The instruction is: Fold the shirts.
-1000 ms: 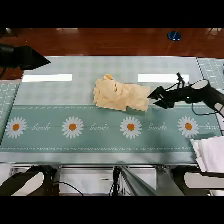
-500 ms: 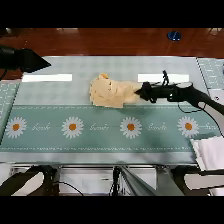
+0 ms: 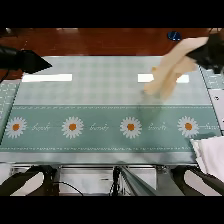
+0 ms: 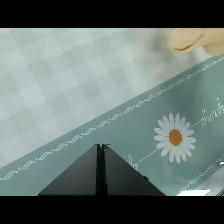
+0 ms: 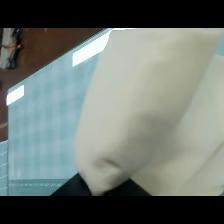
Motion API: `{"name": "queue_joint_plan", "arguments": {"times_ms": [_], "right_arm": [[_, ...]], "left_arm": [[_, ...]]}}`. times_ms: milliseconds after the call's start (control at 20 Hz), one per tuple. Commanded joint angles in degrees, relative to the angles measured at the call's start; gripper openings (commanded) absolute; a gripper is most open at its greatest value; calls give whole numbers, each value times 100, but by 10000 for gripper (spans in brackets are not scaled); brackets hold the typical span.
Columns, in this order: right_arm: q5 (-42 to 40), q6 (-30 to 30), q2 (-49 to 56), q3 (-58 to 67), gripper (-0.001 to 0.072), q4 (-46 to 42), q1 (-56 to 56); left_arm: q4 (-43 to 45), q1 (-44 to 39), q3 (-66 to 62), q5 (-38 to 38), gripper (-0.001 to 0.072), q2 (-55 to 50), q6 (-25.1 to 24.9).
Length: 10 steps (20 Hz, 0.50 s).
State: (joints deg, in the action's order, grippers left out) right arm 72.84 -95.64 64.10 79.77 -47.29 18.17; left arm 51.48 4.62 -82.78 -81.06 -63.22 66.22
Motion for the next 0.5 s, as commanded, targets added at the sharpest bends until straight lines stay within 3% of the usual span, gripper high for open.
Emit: {"name": "queue_joint_plan", "arguments": {"times_ms": [0,150,450], "right_arm": [[1357,-914,-621,479,25,-1005,1211],[2350,-866,-682,479,25,-1287,2057],[3213,-546,-675,479,25,-3418,2682]], "left_arm": [[0,0,2,-2,43,-105,-133],[0,0,2,-4,43,-136,-262],[-2,0,2,-24,43,-136,-273]]}}
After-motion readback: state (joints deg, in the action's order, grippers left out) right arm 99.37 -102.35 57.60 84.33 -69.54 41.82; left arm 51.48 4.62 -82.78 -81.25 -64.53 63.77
